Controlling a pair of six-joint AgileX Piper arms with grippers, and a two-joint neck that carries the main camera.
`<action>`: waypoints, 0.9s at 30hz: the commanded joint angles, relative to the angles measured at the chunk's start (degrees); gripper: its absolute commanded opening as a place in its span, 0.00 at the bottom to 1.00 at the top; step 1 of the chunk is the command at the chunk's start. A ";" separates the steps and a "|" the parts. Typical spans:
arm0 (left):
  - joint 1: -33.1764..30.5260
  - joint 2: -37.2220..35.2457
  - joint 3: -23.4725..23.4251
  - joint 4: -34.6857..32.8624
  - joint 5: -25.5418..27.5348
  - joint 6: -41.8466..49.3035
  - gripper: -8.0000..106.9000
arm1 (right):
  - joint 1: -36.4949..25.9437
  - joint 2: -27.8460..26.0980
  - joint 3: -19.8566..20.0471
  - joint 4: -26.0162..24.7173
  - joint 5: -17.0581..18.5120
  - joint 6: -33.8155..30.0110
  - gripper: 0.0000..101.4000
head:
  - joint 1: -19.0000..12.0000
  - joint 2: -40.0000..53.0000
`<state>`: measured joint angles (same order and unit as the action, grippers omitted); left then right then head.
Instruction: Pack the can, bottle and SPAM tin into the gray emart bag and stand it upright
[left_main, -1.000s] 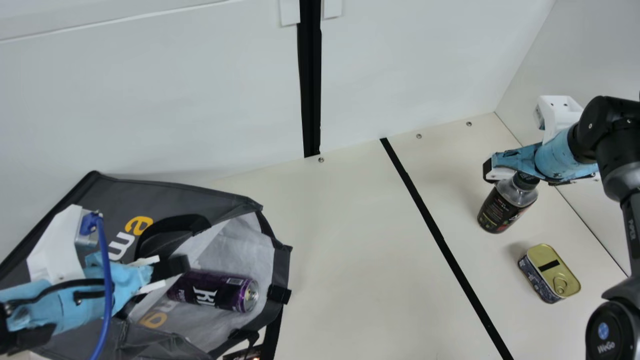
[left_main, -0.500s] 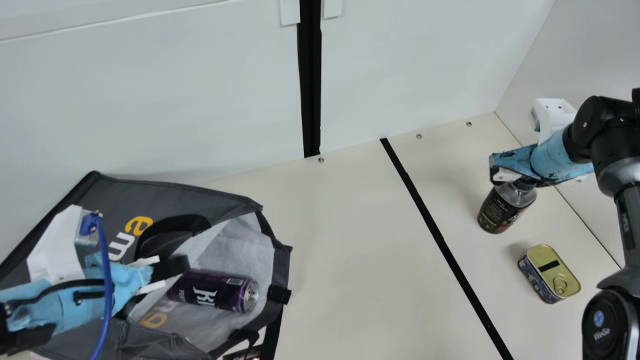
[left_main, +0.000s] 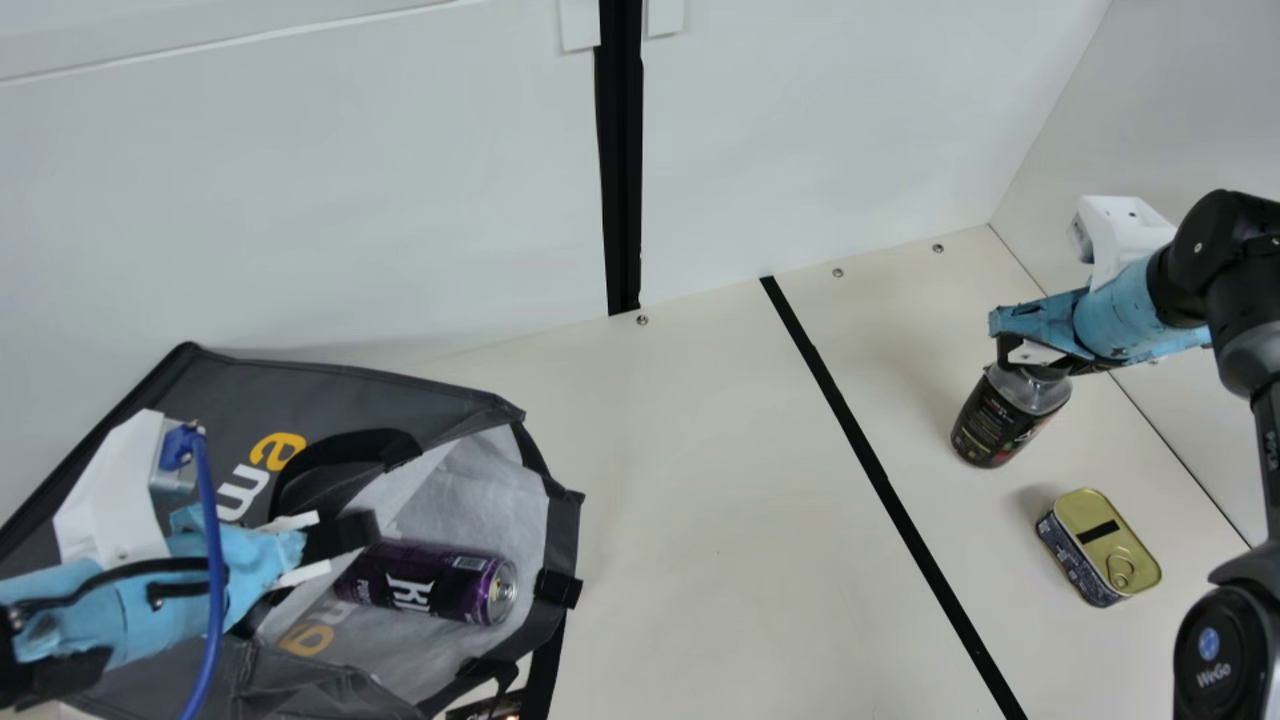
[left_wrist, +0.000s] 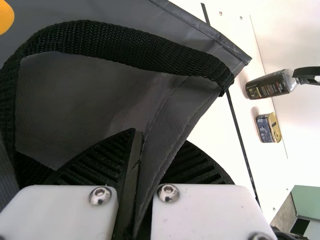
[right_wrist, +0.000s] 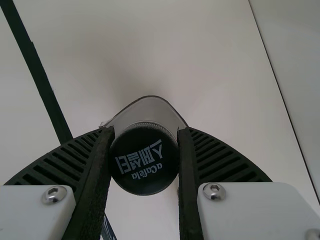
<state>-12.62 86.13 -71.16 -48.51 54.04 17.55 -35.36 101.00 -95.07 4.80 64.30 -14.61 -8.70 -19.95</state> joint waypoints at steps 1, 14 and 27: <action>0.00 0.00 0.00 0.00 0.00 0.00 0.00 | -0.11 -0.18 -0.27 0.81 0.15 -1.28 0.00 | -1.30 -0.05; 0.00 0.00 0.00 0.00 0.00 0.00 0.00 | -0.49 -2.23 -2.30 4.99 1.96 -9.80 0.00 | -1.30 -0.05; 0.00 0.00 0.00 0.00 0.00 0.00 0.00 | 1.02 -6.59 -1.46 7.49 3.78 -14.86 0.00 | -1.30 -0.05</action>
<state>-12.62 86.13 -71.16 -48.51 54.04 17.55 -34.47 94.84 -96.72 12.24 67.97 -29.24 -8.70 -19.95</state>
